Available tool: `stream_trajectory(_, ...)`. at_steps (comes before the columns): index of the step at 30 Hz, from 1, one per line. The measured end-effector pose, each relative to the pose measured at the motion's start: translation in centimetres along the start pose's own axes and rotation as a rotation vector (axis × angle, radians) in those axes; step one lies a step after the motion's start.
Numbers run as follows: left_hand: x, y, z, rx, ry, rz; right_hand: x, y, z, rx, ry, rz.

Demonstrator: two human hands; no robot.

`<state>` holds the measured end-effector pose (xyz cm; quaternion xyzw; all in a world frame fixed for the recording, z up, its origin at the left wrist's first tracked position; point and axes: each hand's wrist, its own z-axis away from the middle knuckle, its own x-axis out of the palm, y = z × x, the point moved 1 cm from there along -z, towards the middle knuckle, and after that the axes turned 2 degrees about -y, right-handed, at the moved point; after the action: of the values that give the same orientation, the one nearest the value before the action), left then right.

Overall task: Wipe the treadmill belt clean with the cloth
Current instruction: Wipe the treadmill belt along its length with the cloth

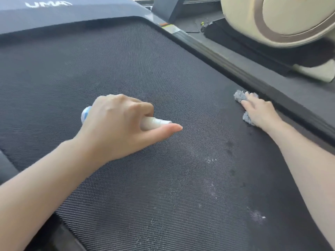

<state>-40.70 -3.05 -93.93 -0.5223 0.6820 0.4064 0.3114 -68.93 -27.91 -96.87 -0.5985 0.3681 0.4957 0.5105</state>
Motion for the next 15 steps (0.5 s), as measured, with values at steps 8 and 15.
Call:
stream_trajectory(8,-0.5,0.6,0.7,0.049,0.008,0.096,1.1,-5.6,9.6,-0.15,-0.076,-0.138)
stream_trajectory(15,-1.9,0.6,1.8,0.066,-0.005,0.139,3.0,-11.1,21.0,-0.449,-0.132,-0.173)
